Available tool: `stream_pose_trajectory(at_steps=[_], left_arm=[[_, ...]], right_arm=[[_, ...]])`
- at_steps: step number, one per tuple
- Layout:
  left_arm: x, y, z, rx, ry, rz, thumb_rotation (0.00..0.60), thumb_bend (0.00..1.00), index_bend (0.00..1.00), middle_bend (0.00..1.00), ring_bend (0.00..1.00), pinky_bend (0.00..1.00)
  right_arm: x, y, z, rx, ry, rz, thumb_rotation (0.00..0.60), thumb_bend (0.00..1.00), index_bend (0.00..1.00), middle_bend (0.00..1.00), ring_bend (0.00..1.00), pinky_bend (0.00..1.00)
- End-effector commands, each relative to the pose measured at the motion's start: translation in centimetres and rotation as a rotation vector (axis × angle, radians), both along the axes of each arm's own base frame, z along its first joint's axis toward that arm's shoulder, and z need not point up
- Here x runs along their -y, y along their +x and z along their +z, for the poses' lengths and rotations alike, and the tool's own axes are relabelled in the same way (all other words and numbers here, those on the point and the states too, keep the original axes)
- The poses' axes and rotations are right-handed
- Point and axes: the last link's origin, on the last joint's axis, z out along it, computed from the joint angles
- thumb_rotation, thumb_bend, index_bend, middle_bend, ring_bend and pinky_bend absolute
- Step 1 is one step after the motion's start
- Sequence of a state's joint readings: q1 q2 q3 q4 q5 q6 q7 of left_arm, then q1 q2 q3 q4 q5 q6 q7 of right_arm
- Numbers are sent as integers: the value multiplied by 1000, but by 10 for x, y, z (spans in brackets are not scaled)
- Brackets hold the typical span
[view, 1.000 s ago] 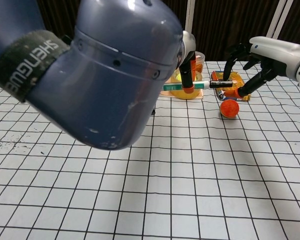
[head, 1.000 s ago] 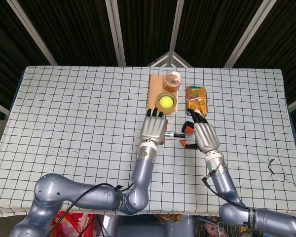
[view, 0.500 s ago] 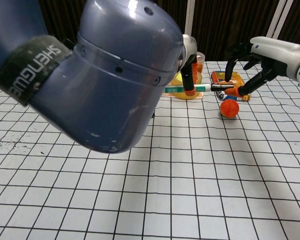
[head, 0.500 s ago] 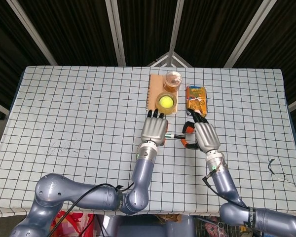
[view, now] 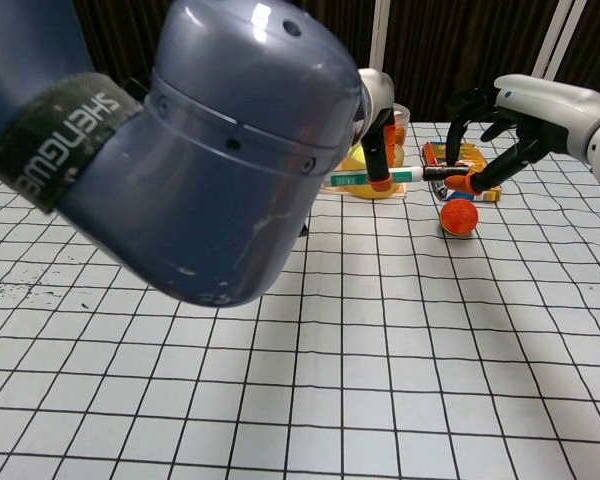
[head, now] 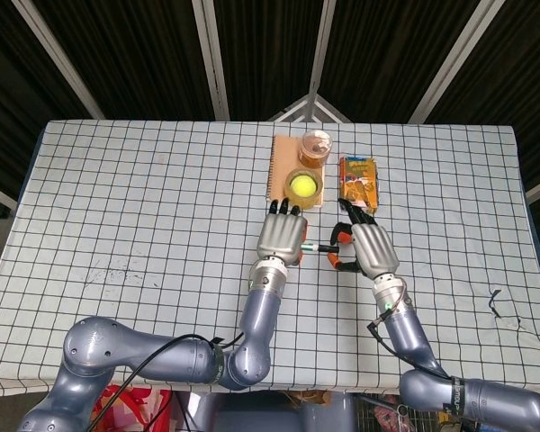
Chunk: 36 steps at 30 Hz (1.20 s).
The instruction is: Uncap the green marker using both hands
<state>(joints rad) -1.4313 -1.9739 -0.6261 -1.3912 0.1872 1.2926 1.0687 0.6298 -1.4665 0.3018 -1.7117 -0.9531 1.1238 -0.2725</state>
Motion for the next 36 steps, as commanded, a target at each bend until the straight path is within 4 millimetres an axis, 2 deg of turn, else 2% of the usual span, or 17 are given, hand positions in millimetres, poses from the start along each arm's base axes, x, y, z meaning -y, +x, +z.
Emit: stream_pose_trajectory(at_steps=[1, 12, 26, 30, 36], left_arm=[[0, 0, 0, 3, 1, -2, 600, 483, 607, 175, 0, 0], [0, -1, -1, 6, -3, 0, 600, 483, 608, 176, 0, 0], [-3, -8, 4, 6, 8, 7, 600, 483, 608, 177, 0, 0], [-3, -16, 6, -21, 5, 8, 600, 483, 609, 176, 0, 0], [-7, -41, 13, -64, 18, 33, 600, 483, 609, 176, 0, 0]], right_arm=[[0, 1, 0, 0, 1, 2, 600, 327, 589, 83, 106, 168], [0, 1, -1, 4, -2, 4, 600, 361, 665, 103, 126, 168], [-3, -18, 2, -2, -3, -25, 600, 367, 688, 104, 128, 168], [-5, -27, 2, -12, 2, -41, 600, 368, 689, 105, 128, 168], [-8, -46, -3, -14, 14, -71, 600, 369, 689, 104, 128, 168]])
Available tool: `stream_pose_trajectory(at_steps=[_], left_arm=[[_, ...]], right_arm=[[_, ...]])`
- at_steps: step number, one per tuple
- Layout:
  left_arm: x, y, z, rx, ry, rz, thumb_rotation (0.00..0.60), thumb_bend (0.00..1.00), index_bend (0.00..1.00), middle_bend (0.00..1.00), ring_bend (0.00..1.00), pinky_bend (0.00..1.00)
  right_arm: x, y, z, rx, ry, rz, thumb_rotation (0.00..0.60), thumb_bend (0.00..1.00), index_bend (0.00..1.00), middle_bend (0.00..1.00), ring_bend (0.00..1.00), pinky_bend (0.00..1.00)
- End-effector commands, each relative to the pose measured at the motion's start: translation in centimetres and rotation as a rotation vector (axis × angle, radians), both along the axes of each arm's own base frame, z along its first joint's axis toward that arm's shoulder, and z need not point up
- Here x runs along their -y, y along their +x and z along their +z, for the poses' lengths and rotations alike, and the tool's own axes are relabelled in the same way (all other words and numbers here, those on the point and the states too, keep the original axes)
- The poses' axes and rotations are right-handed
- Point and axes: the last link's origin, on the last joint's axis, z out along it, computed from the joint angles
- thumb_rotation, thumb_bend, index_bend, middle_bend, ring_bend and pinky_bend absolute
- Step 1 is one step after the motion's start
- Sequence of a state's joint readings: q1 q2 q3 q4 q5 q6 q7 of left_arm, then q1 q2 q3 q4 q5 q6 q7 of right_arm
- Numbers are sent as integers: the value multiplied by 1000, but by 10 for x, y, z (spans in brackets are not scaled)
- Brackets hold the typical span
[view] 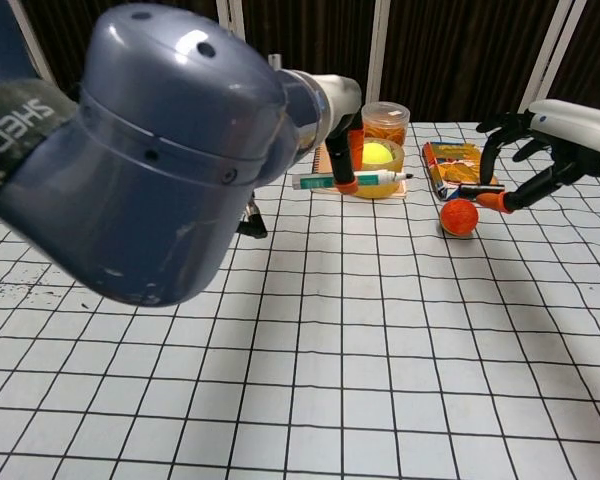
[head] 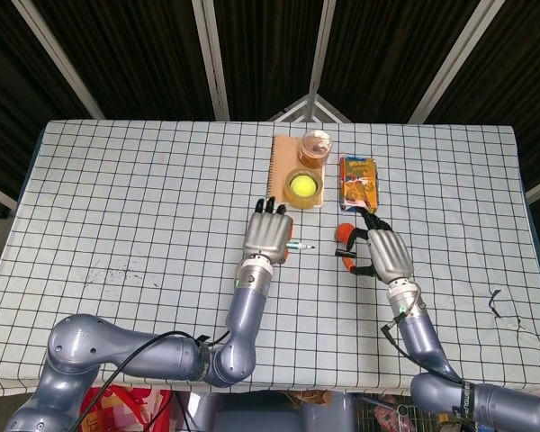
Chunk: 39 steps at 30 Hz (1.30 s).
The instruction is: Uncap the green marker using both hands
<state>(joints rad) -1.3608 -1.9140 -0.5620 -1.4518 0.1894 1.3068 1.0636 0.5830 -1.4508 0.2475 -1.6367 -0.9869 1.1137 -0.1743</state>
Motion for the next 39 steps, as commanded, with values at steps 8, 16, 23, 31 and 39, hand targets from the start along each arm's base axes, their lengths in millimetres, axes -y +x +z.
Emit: stream_pose_trajectory(at_steps=[8, 16, 23, 31, 39], left_arm=[[1, -44, -2, -59, -29, 19, 600, 483, 609, 176, 0, 0], [4, -65, -19, -88, -68, 29, 600, 483, 609, 172, 0, 0], [4, -67, -30, -66, -78, 26, 600, 483, 583, 164, 0, 0], [4, -73, -45, -61, -100, 35, 600, 478, 281, 138, 0, 0], [3, -69, -36, -23, -77, 13, 600, 477, 39, 105, 0, 0]], right_arm=[[1, -19, -22, 13, 26, -26, 600, 368, 689, 104, 128, 168], [6, -20, -52, 36, 62, -31, 600, 368, 689, 104, 128, 139], [11, -16, -70, 33, 99, -47, 600, 369, 689, 104, 128, 110], [13, -13, -82, 28, 124, -75, 600, 369, 386, 103, 94, 47], [10, -12, -77, 50, 155, -118, 600, 368, 182, 80, 50, 21]])
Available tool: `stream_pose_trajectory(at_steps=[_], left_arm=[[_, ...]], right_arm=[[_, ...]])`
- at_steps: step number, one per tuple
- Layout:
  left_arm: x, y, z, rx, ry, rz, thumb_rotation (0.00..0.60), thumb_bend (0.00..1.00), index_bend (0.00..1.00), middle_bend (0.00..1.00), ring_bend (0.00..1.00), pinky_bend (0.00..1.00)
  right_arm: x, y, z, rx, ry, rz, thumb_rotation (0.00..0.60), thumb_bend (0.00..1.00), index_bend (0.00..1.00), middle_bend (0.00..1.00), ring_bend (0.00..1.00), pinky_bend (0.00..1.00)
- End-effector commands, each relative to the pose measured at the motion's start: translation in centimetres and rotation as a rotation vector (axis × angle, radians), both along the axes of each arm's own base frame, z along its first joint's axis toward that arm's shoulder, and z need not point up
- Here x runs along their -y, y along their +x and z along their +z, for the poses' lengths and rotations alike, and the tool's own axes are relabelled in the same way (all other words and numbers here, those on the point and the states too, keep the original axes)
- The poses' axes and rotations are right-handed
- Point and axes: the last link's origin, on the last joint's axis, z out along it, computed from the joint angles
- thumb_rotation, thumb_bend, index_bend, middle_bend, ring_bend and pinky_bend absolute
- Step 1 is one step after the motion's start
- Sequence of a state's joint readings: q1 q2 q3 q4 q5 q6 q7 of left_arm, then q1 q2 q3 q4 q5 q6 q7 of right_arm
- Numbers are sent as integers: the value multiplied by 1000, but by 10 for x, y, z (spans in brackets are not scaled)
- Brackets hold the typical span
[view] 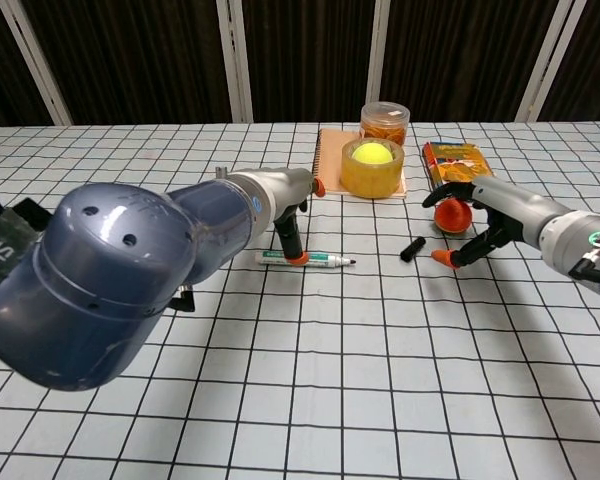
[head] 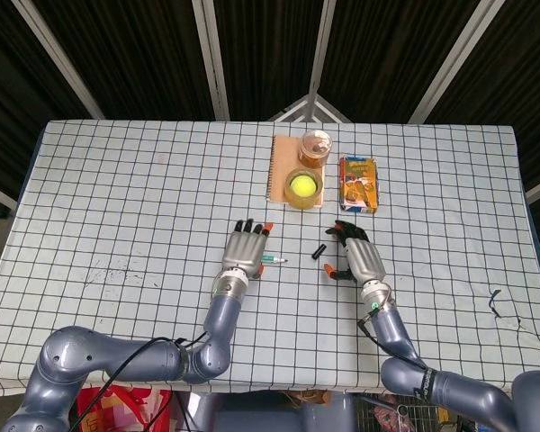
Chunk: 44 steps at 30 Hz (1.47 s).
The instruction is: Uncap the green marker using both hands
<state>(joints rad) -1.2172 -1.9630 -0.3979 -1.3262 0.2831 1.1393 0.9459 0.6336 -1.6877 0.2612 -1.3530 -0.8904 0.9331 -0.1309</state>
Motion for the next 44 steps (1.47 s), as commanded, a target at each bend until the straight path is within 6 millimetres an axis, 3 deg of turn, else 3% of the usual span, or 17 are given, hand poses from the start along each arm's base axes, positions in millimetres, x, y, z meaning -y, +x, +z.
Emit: stream_pose_trajectory(at_steps=[1, 4, 9, 14, 16, 18, 24, 29, 38, 40, 44], left_arm=[[0, 3, 9, 26, 22, -15, 600, 477, 39, 103, 0, 0], [-1, 3, 22, 39, 50, -23, 600, 477, 37, 101, 0, 0], [-2, -4, 64, 44, 114, -24, 600, 477, 27, 91, 0, 0], [6, -31, 127, 71, 184, 26, 600, 477, 21, 77, 0, 0], [16, -51, 153, 76, 209, 40, 600, 477, 27, 71, 0, 0], [37, -92, 184, 23, 252, 92, 600, 477, 43, 66, 0, 0], [87, -163, 235, 32, 327, 138, 600, 477, 54, 33, 0, 0], [118, -211, 253, 27, 357, 171, 600, 478, 54, 0, 0, 0], [148, -266, 258, 83, 362, 239, 600, 478, 55, 0, 0, 0], [149, -274, 260, 113, 387, 225, 600, 478, 56, 0, 0, 0], [151, -270, 269, 128, 416, 186, 600, 479, 60, 0, 0, 0]], right_arm=[[-1, -1, 5, 3, -2, -9, 600, 368, 179, 79, 49, 21], [-4, -3, 13, 0, -23, -6, 600, 369, 179, 77, 49, 21], [-11, -17, 42, -5, -102, -1, 600, 369, 179, 77, 49, 21], [-20, -48, 83, -57, -220, -15, 600, 370, 193, 77, 49, 21], [-25, -64, 99, -95, -264, -19, 600, 369, 213, 77, 49, 21], [-34, -92, 122, -225, -308, -1, 600, 370, 216, 77, 49, 21], [-55, -129, 152, -369, -365, -1, 600, 369, 215, 77, 49, 21], [-64, -144, 168, -374, -384, -49, 600, 369, 215, 77, 49, 20], [-78, -155, 185, -353, -415, -66, 600, 369, 215, 74, 10, 13], [-82, -150, 187, -375, -401, -26, 600, 368, 215, 74, 10, 13], [-85, -141, 185, -395, -388, 9, 600, 367, 215, 74, 10, 13]])
